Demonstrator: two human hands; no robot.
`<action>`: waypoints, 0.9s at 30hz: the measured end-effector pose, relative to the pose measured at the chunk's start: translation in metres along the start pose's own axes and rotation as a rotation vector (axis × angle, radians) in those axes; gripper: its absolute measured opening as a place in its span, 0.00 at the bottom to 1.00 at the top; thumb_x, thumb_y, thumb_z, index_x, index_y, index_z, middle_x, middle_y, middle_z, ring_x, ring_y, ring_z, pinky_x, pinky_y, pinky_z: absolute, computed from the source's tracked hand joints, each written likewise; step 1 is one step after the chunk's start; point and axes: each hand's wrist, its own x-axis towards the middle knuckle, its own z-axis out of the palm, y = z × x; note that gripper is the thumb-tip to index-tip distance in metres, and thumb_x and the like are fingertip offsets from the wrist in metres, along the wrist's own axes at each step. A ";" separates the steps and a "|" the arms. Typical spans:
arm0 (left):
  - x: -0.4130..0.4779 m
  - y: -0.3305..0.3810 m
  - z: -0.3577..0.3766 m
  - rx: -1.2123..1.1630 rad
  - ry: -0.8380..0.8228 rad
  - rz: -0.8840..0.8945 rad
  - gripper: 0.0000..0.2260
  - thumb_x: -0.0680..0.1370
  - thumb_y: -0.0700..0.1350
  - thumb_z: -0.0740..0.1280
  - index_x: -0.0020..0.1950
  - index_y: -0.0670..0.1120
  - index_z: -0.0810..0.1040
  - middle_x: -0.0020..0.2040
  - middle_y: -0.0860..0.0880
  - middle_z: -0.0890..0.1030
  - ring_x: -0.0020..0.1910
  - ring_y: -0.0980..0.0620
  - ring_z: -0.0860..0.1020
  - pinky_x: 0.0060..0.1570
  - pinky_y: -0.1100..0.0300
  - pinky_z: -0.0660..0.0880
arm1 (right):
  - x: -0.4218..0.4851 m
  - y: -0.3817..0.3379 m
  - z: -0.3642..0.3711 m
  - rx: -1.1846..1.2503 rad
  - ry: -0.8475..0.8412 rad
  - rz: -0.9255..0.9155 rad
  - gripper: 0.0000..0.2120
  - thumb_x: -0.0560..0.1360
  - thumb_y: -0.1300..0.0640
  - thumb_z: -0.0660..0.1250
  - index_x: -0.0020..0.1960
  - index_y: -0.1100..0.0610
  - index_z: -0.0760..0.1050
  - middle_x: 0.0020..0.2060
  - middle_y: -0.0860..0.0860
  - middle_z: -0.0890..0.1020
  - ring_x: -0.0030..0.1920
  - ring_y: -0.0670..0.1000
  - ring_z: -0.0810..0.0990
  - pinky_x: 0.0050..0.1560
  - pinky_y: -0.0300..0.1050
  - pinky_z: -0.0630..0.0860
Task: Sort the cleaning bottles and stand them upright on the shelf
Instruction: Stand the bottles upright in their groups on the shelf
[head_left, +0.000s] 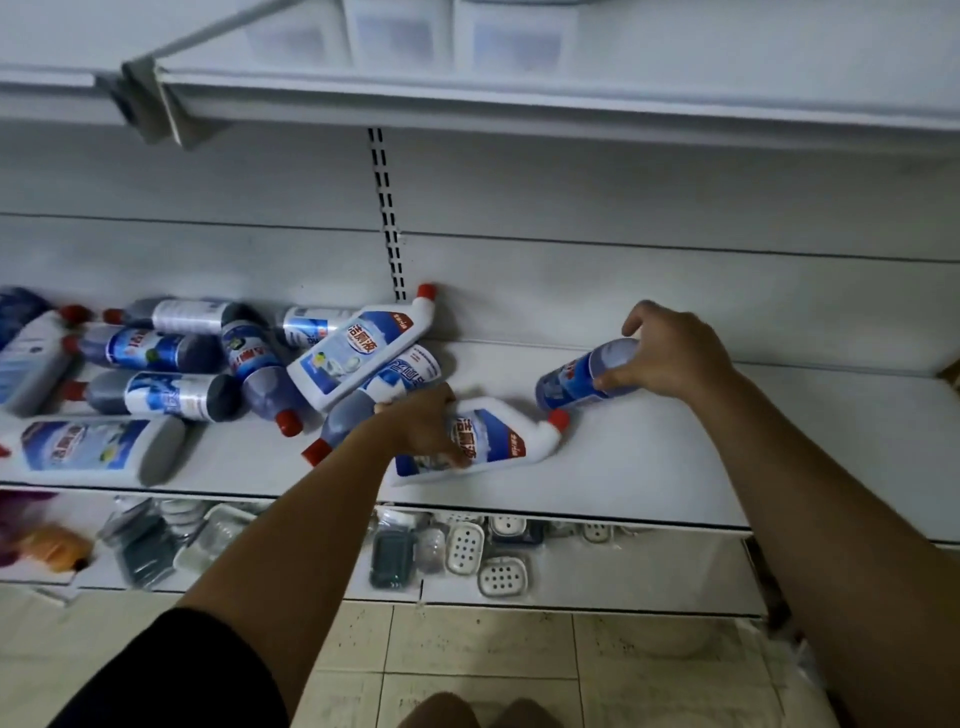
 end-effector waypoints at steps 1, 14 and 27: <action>-0.001 0.001 -0.003 -0.049 0.037 0.004 0.38 0.67 0.53 0.80 0.70 0.45 0.66 0.63 0.46 0.76 0.60 0.46 0.75 0.61 0.52 0.73 | -0.003 0.002 -0.005 -0.028 -0.006 -0.003 0.34 0.58 0.42 0.82 0.57 0.52 0.72 0.46 0.52 0.80 0.45 0.54 0.78 0.42 0.43 0.73; 0.004 0.006 0.028 -0.990 0.365 0.050 0.34 0.59 0.54 0.83 0.62 0.51 0.76 0.53 0.48 0.85 0.52 0.47 0.84 0.53 0.42 0.81 | -0.009 -0.019 0.066 0.852 0.038 -0.057 0.32 0.64 0.64 0.79 0.63 0.55 0.67 0.55 0.47 0.77 0.54 0.51 0.78 0.52 0.44 0.77; -0.006 0.013 0.026 -1.036 0.328 0.054 0.28 0.63 0.50 0.83 0.59 0.51 0.77 0.51 0.51 0.85 0.49 0.50 0.84 0.51 0.47 0.82 | -0.036 -0.031 0.122 1.538 -0.010 0.374 0.31 0.68 0.48 0.77 0.66 0.59 0.71 0.55 0.59 0.83 0.52 0.61 0.84 0.56 0.63 0.79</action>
